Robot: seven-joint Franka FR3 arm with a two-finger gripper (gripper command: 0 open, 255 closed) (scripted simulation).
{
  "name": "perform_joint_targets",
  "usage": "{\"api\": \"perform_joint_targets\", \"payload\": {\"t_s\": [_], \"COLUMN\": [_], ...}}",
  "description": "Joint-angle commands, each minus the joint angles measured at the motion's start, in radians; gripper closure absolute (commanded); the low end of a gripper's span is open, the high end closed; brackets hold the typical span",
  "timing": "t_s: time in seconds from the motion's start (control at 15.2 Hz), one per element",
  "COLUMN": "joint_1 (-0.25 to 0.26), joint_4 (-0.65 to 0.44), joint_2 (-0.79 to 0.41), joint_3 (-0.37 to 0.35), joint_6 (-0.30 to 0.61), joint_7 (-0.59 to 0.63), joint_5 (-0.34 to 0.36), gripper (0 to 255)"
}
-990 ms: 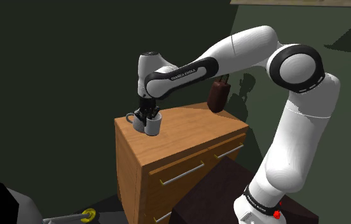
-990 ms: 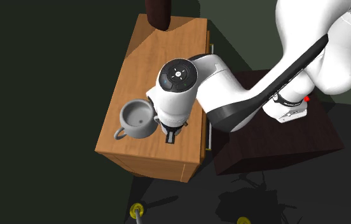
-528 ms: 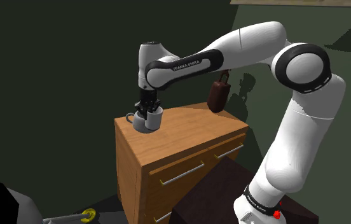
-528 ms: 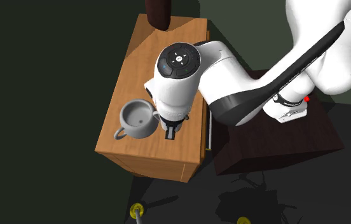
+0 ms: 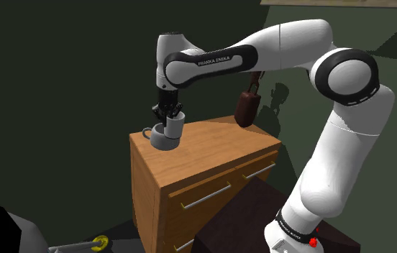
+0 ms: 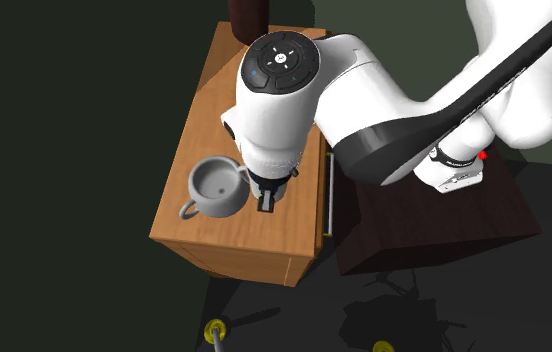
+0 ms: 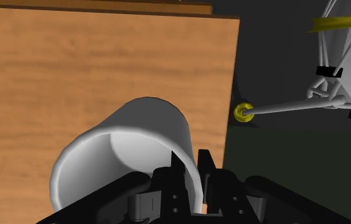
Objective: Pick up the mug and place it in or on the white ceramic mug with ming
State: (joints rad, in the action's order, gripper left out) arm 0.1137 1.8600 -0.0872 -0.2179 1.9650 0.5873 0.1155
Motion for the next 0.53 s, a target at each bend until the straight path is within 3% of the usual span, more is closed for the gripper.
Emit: {"api": "perform_joint_targets", "payload": {"t_s": [0.0,0.07,0.46], "joint_1": [-0.002,-0.002,-0.025], "joint_4": [-0.014,-0.019,-0.322], "joint_2": [0.009,0.01,-0.198], "joint_3": [0.001,0.001,0.03], "joint_6": [-0.023,-0.028,-0.122], "joint_7": [-0.006,-0.007,-0.068], "joint_5": [-0.003,-0.004,0.029], "gripper": [255,255,255]}}
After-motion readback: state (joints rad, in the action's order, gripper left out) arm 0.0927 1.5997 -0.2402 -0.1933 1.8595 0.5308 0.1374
